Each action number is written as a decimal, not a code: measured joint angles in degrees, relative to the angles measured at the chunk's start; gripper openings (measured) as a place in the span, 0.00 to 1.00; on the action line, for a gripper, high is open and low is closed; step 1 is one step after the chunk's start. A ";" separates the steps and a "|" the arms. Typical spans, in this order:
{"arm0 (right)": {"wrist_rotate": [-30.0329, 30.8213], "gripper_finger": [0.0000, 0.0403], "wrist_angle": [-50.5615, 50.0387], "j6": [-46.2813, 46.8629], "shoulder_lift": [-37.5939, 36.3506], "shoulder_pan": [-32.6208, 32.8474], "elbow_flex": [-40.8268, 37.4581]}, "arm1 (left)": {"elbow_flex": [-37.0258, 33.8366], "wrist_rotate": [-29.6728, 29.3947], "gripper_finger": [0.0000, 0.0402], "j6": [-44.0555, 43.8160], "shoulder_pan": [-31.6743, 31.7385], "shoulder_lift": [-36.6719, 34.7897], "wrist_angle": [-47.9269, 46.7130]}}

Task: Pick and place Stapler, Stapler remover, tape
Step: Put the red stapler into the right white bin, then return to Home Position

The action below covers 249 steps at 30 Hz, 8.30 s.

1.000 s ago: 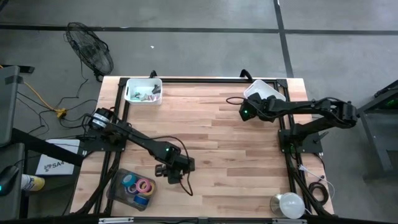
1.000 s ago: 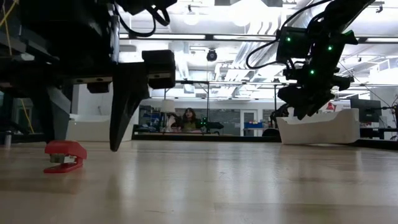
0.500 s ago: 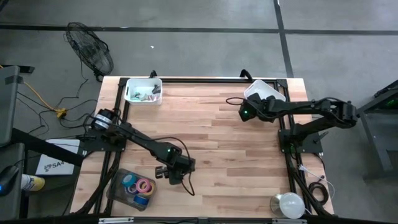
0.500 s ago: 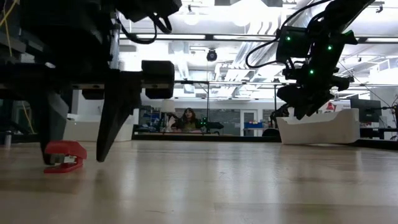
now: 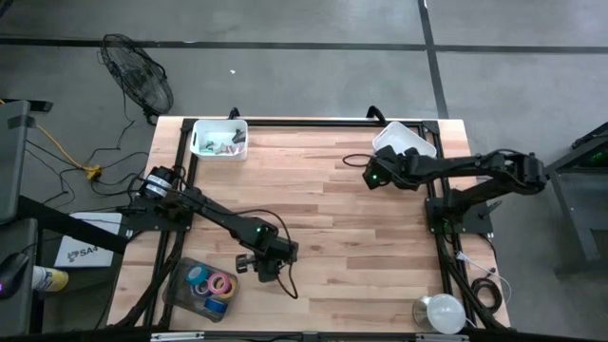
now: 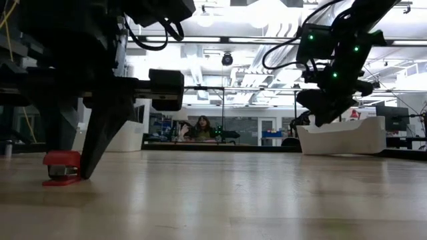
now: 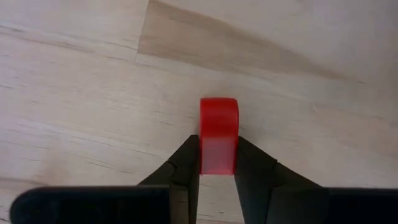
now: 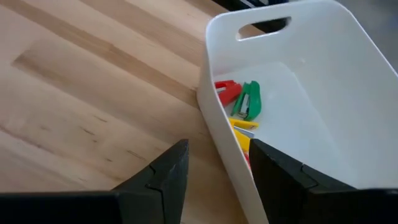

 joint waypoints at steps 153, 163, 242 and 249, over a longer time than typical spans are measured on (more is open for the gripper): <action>44.89 0.14 55.02 -37.34 13.24 26.78 0.02 | 11.30 -52.61 0.59 -22.94 17.99 -7.98 -20.98; 34.44 0.15 25.52 -10.36 2.50 14.91 0.02 | 11.30 -52.53 0.59 -23.50 18.00 -7.98 -22.20; -2.61 0.50 31.12 -16.79 -26.38 21.59 -15.08 | -59.02 -23.85 0.59 -27.85 17.98 -100.66 25.32; -4.66 0.50 49.14 -21.53 -36.50 22.41 -27.43 | -61.84 -20.33 0.59 -26.59 18.00 -106.51 28.43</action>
